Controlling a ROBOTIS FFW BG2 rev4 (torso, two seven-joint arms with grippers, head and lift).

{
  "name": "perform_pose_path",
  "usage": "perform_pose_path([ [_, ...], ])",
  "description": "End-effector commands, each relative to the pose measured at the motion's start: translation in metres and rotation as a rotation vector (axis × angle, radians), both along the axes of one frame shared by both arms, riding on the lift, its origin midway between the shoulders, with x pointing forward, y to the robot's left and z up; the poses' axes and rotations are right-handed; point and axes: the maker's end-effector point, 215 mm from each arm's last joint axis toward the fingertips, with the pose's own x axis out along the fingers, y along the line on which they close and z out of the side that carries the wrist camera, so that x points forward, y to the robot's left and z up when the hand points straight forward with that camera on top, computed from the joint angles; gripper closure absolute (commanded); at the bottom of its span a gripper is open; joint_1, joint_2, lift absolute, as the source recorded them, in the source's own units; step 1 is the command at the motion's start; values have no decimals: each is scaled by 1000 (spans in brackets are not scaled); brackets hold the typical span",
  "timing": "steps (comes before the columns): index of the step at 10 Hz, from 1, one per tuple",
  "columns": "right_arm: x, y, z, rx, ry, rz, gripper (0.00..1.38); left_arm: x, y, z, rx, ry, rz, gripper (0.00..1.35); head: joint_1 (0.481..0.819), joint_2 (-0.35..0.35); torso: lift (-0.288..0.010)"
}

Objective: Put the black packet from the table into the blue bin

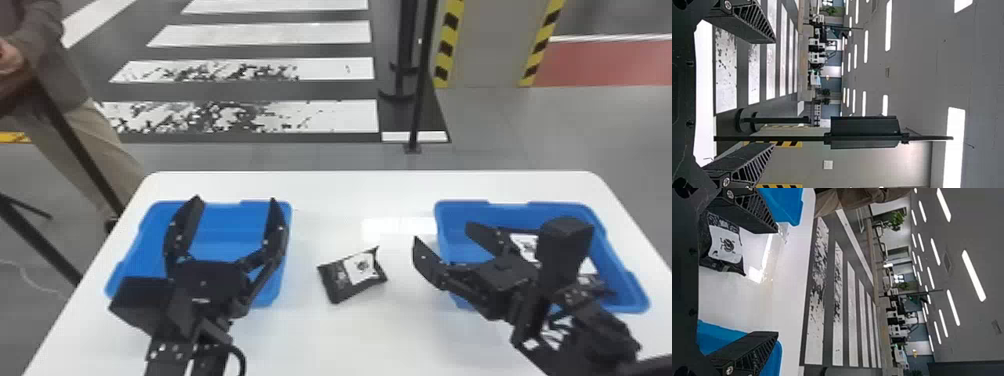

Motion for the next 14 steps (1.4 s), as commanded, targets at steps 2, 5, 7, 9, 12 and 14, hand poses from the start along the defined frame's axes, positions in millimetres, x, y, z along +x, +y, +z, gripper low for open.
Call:
perform_pose_path([
  [2,6,34,-33,-106,103,104,90,0,0,0,1,0,0,88,695,124,-110],
  [5,7,71,-75,-200,226,226,84,0,0,0,-1,0,0,88,695,161,-110],
  [7,16,99,-89,-250,222,313,84,1,1,1,-1,-2,2,88,695,188,-110],
  [9,33,109,-111,-321,241,352,84,2,-2,2,-2,-4,-4,88,695,218,-110],
  [12,41,99,-148,-391,314,357,121,3,-2,3,-2,-4,-4,88,695,216,-110],
  [14,35,106,-154,-409,334,380,613,3,-1,1,0,1,-2,88,695,212,-110],
])
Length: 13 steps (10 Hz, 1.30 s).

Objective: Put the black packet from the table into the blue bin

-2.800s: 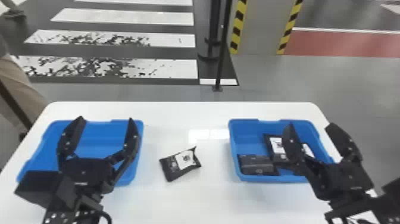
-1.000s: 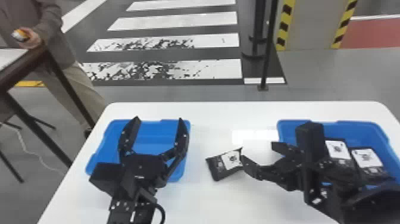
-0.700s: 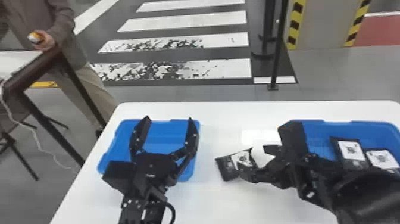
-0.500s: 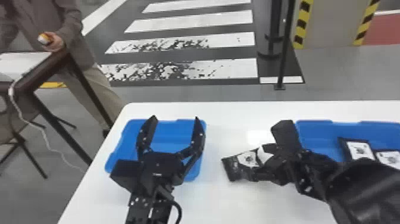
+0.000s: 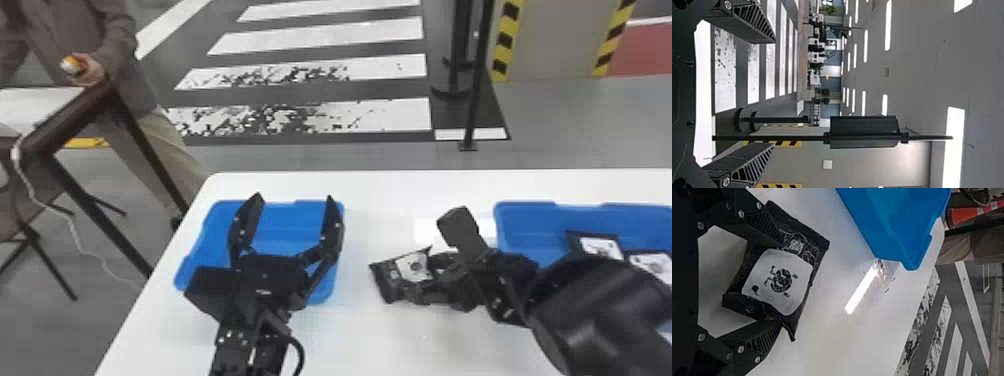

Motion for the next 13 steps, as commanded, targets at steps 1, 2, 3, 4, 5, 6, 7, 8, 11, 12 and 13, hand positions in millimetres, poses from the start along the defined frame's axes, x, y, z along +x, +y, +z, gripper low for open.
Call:
perform_pose_path([
  [1,-3,9,3,-1,-1,18,841,0,-2,1,-2,-2,-3,88,695,216,-110],
  [2,-2,12,8,4,-11,21,903,0,-1,0,-1,0,-1,88,695,219,-110],
  [3,-2,13,11,6,-15,21,1061,0,-1,0,-1,0,-1,88,695,224,-110],
  [4,-4,16,12,16,-11,15,1173,0,-1,0,-1,0,-1,88,695,229,-110],
  [5,-4,20,17,26,-18,19,1173,-1,0,-1,0,0,0,88,695,231,-110],
  [6,-4,26,24,48,-36,20,1173,-2,1,-1,0,-1,2,88,695,234,-110],
  [7,0,28,36,93,-62,7,1173,-2,2,0,1,-3,4,88,695,240,-110],
  [8,10,24,51,140,-103,-27,1173,-2,2,0,0,-3,4,88,695,248,-110],
  [11,25,-68,111,236,-283,-310,1173,-3,2,-1,2,-4,4,88,695,228,-110],
  [12,24,-129,119,203,-331,-450,1171,-4,3,-2,1,-1,5,88,695,187,-110],
  [13,15,-162,112,170,-319,-526,1171,-4,3,-1,0,-3,5,88,695,119,-110],
])
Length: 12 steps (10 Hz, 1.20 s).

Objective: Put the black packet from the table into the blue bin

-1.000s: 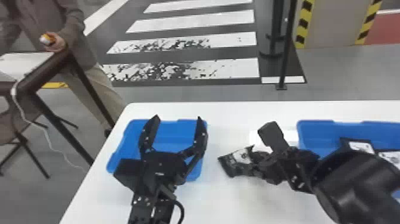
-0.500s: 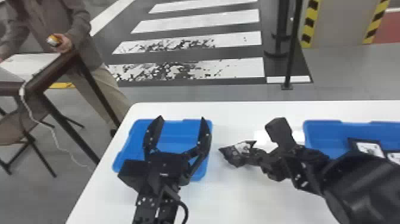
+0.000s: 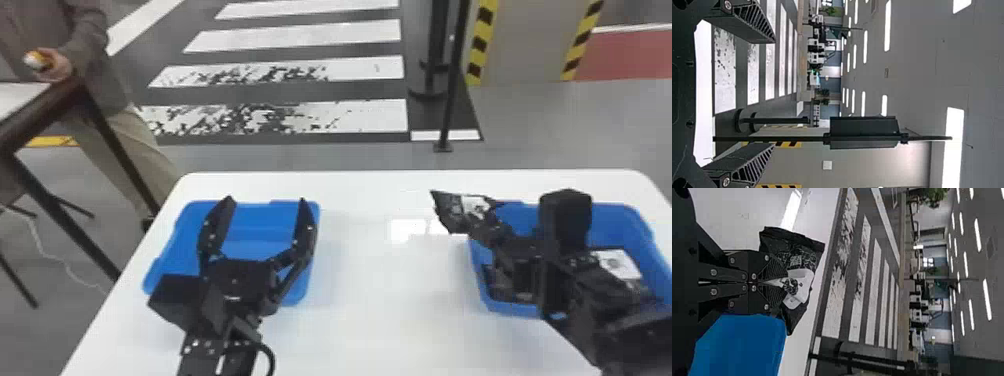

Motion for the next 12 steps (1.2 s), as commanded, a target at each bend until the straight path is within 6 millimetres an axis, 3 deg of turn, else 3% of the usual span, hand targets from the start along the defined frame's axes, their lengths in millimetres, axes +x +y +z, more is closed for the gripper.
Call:
perform_pose_path([
  [1,-14,-52,-7,-39,36,-106,1170,0,0,0,0,0,0,88,695,84,-110],
  [2,-18,-78,-7,-61,46,-161,1167,0,-1,0,-1,0,-1,88,695,34,-110],
  [3,-21,-93,-8,-76,55,-194,1156,0,-1,0,0,0,-2,88,695,-10,-110],
  [4,-23,-98,-8,-77,58,-213,1059,0,-1,0,0,0,-2,88,695,-39,-110],
  [6,-24,-106,-6,-70,32,-231,186,-1,0,0,-1,0,0,88,695,-61,-110],
  [7,-20,-104,14,-63,-49,-227,13,-1,1,0,0,-1,2,88,695,-67,-110],
  [9,-25,-90,69,-3,-258,-198,197,-1,2,1,-1,-3,4,88,695,-61,-110],
  [12,-58,-71,108,104,-404,-137,229,0,2,2,-2,-6,5,88,695,-35,-110],
])
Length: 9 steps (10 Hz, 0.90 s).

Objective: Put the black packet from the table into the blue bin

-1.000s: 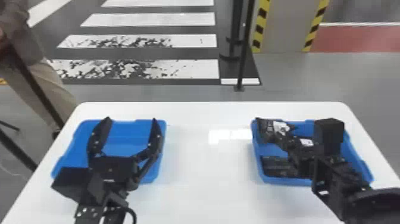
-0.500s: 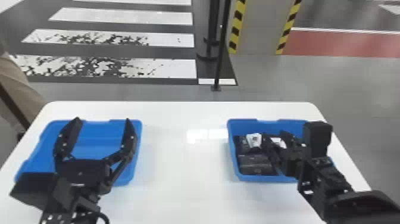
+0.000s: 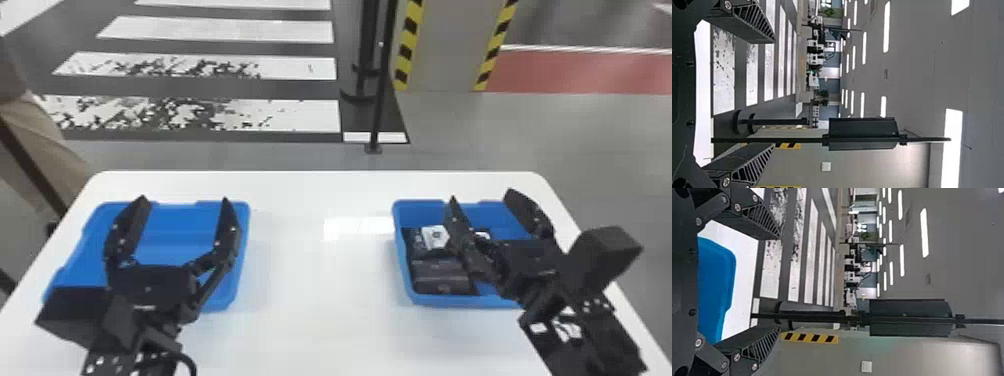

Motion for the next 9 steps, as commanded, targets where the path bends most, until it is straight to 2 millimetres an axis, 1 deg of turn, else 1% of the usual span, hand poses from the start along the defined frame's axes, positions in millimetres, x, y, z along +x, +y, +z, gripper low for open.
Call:
perform_pose_path([
  [1,-18,5,16,44,-59,20,231,1,0,1,-1,0,1,88,695,-28,-110],
  [3,-45,21,35,100,-78,63,229,1,1,1,0,-1,3,88,695,-15,-110],
  [4,-56,24,43,116,-80,69,229,0,3,0,1,-1,6,88,695,-10,-110],
  [5,-66,25,45,138,-74,72,229,0,3,1,1,-4,6,88,695,-1,-110],
  [6,-74,25,40,164,-54,71,229,0,3,1,1,-4,6,88,695,6,-110],
  [7,-75,24,33,179,-29,66,229,0,4,0,2,-1,8,90,695,9,-110],
  [9,-74,23,28,179,-12,61,229,0,3,1,4,-4,5,90,695,8,-110],
])
